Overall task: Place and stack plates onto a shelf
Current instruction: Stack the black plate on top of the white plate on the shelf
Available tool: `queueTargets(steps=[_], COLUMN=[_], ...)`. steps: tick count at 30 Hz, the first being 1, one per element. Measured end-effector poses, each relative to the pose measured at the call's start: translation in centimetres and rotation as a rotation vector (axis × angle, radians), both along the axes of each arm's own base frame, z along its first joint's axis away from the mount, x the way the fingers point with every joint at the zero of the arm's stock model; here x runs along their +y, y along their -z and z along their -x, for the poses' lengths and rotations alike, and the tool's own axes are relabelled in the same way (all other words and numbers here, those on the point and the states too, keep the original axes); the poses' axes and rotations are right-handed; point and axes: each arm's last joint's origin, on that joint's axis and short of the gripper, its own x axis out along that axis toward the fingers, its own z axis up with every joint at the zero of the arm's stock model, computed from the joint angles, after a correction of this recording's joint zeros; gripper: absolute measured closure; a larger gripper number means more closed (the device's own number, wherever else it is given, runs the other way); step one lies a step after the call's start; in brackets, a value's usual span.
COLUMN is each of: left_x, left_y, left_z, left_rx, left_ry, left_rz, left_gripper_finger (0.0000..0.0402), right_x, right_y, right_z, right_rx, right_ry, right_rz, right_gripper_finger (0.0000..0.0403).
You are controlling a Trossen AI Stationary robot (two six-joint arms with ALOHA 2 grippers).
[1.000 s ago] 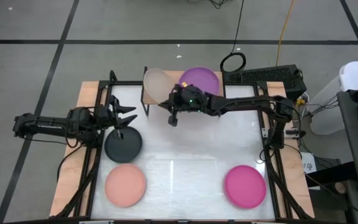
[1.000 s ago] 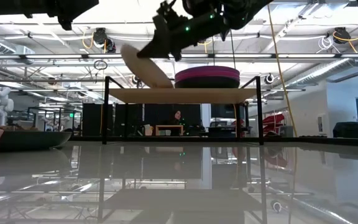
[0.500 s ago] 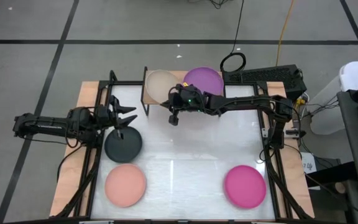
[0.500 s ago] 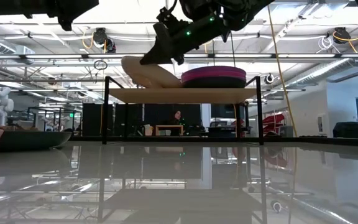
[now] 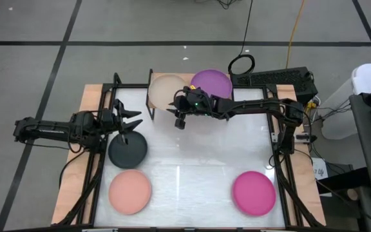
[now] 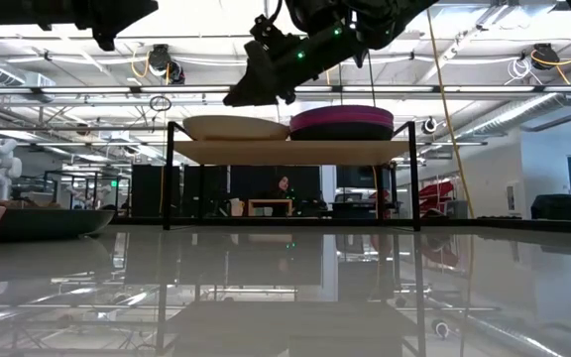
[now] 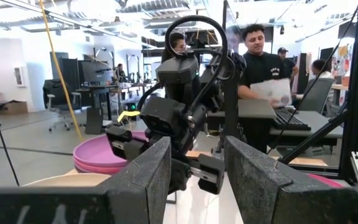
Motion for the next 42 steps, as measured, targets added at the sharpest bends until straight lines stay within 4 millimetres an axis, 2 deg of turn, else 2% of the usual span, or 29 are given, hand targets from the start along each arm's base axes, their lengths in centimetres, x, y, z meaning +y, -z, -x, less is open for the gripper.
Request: queueTargets(steps=[4, 7, 11, 14, 16, 18, 22, 25, 31, 37, 42], left_x=[0.0, 0.0, -0.2, -0.8, -1.3, -1.9, -2.9, -3.5, -4.6, -5.4, -5.9], left_y=[0.0, 0.1, 0.6, 0.5, 0.0, -0.1, 0.7, 1.6, 4.5, 7.3, 9.3], left_z=[0.0, 0.0, -0.3, -1.0, -1.7, -2.7, -4.9, -6.3, -8.1, -9.9, -11.0], left_rx=[0.0, 0.01, 0.067, 0.178, 0.267, 0.37, 0.582, 0.733, 1.072, 1.316, 1.389], left_ry=[0.0, 0.0, 0.031, 0.093, 0.101, 0.08, 0.002, -0.039, -0.267, -0.409, -0.453], left_rz=[0.0, 0.0, -0.002, -0.001, 0.008, 0.021, 0.091, 0.237, 0.496, 0.669, 0.742], left_gripper_finger=[0.0245, 0.0245, 0.0245, 0.0245, 0.0245, 0.0245, 0.0245, 0.0245, 0.0245, 0.0245, 0.0245], right_x=[0.2, 1.2, 3.4, 5.4, 6.8, 8.1, 10.3, 11.7, 13.9, 14.6, 14.3], right_y=[-0.6, -2.4, -5.7, -8.1, -9.1, -9.4, -9.0, -8.1, -4.4, -2.1, -1.9], right_z=[0.2, 0.7, 2.1, 3.6, 4.8, 5.9, 8.5, 10.7, 14.6, 17.8, 19.3], right_rx=[-0.015, -0.059, -0.126, -0.173, -0.194, -0.195, -0.194, -0.197, -0.258, -0.398, -0.485], right_ry=[-0.007, -0.038, -0.097, -0.143, -0.176, -0.209, -0.268, -0.303, -0.314, -0.315, -0.317], right_rz=[0.007, 0.042, 0.088, 0.096, 0.096, 0.095, 0.081, 0.039, 0.012, 0.014, 0.019], right_gripper_finger=[0.0275, 0.0269, 0.0271, 0.0274, 0.0274, 0.0274, 0.0274, 0.0275, 0.0275, 0.0275, 0.0275])
